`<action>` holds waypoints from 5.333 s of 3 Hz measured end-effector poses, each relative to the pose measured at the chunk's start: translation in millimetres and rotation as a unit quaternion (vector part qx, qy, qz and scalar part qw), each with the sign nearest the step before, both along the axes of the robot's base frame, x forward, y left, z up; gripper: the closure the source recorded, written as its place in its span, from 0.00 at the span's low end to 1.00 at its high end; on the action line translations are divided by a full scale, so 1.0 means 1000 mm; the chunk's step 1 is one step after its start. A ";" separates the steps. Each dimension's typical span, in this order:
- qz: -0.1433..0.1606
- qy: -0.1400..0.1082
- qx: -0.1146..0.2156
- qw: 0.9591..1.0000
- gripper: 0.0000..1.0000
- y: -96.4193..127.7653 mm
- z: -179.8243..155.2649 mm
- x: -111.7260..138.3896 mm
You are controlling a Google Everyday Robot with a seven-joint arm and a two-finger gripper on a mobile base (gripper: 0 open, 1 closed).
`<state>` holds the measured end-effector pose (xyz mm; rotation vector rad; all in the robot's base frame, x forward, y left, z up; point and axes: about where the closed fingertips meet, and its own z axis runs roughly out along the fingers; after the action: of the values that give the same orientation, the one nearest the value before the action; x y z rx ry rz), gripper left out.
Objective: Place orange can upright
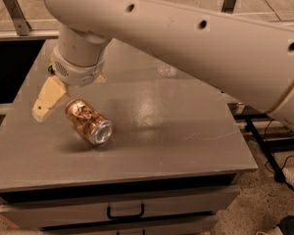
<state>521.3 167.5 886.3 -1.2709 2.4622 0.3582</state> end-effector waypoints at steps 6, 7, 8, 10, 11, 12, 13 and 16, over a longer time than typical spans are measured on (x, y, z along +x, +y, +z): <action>-0.063 -0.122 0.086 0.987 1.00 -0.037 0.035 0.045; -0.059 -0.163 0.153 0.973 1.00 -0.065 0.049 0.060; -0.076 -0.206 0.186 0.958 1.00 -0.099 0.071 0.072; -0.011 -0.211 0.217 0.953 1.00 -0.109 0.086 0.079; 0.047 -0.214 0.239 0.946 1.00 -0.122 0.097 0.087; 0.112 -0.213 0.269 0.932 1.00 -0.133 0.090 0.092; 0.168 -0.219 0.315 0.908 1.00 -0.141 0.073 0.092; 0.197 -0.232 0.358 0.883 1.00 -0.136 0.063 0.085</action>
Offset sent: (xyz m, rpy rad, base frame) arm -0.0018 0.0054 -0.0744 -0.0820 0.1306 -0.2348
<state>606.8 31.8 949.1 -1.2969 1.4391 0.8558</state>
